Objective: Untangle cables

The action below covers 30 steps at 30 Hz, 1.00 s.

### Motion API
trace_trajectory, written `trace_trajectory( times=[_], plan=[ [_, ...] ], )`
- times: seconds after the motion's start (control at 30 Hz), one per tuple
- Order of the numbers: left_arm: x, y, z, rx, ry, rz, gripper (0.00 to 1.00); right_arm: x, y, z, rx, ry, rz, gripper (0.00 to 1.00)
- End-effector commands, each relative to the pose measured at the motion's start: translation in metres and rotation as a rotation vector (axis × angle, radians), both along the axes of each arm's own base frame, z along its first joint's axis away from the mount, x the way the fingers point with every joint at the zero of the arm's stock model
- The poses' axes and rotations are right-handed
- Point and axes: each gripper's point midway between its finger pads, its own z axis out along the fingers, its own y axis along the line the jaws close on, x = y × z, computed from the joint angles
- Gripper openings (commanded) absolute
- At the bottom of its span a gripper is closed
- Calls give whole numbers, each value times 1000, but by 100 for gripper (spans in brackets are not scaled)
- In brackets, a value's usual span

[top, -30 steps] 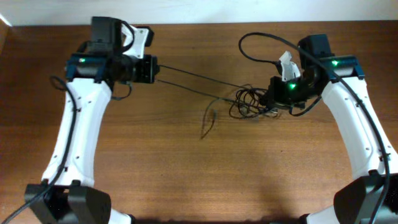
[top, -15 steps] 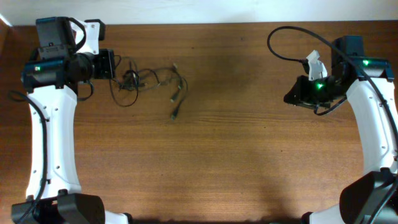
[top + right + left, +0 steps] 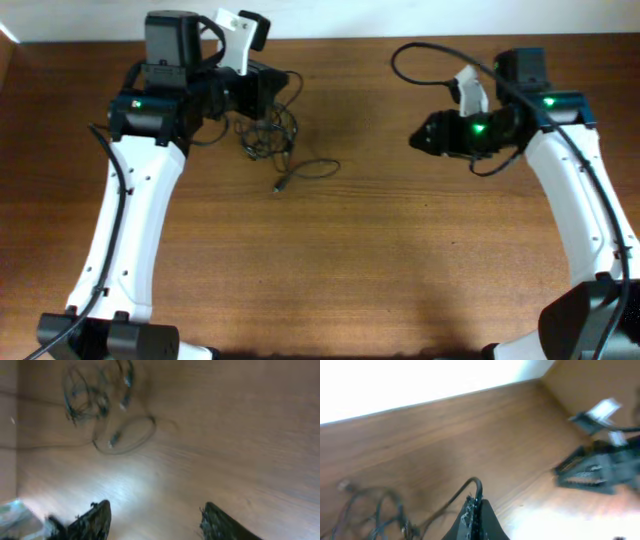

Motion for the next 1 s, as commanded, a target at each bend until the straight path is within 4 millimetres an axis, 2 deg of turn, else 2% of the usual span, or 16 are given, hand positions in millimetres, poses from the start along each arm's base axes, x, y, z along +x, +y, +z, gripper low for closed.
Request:
trace_trajectory(
  times=[0.0,0.1,0.2,0.33,0.47,0.73,0.83,0.97],
  plan=[
    [-24,-28,47,-187,-19,-134,0,5,18,11,41,-14,-44,60],
    [-31,-38,64,-306,33,-170,0,14,21,9,57,-17,-66,66],
    [-35,-42,71,-343,38,-205,0,17,27,-3,65,17,-65,66],
    [-36,-42,71,-345,40,-208,0,21,44,-16,85,57,-69,66],
    [-36,-42,71,-345,39,-207,0,26,70,-25,111,83,-70,66],
    [-36,-42,71,-345,40,-207,0,43,100,-46,180,106,-69,64],
    [-36,-42,71,-345,40,-207,0,48,111,-55,197,115,-66,57],
    [-36,-42,71,-345,40,-207,0,47,127,-59,203,96,-30,56]
  ],
)
